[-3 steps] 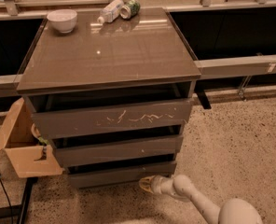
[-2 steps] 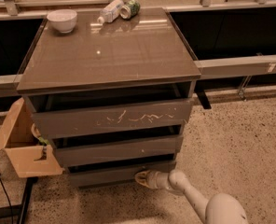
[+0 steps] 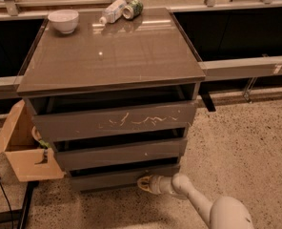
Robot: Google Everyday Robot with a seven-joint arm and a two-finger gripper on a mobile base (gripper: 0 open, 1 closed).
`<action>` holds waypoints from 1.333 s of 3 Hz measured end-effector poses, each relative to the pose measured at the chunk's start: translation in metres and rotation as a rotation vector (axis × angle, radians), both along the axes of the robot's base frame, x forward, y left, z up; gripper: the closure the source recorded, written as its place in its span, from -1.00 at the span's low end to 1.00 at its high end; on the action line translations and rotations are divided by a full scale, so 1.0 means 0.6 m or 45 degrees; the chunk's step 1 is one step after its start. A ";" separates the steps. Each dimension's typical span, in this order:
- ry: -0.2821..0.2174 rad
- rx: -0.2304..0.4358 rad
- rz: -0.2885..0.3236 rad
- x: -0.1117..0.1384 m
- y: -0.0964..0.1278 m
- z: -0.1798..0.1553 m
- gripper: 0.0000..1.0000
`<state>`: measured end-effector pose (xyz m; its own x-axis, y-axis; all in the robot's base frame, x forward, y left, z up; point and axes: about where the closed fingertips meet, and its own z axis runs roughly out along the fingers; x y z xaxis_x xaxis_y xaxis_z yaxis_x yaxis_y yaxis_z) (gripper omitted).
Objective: Close bottom drawer
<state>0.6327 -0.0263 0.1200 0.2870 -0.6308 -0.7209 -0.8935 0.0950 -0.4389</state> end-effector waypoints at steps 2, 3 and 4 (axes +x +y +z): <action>0.193 -0.007 0.075 -0.062 -0.003 0.001 1.00; 0.323 -0.007 0.112 -0.098 -0.011 0.002 1.00; 0.343 -0.005 0.116 -0.104 -0.011 0.001 0.69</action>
Offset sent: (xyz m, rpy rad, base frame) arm -0.0632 -0.0129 0.0029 -0.0080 0.2726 0.0844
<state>0.5704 -0.0330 0.1203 0.1413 -0.6143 -0.7763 -0.9828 0.0074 -0.1847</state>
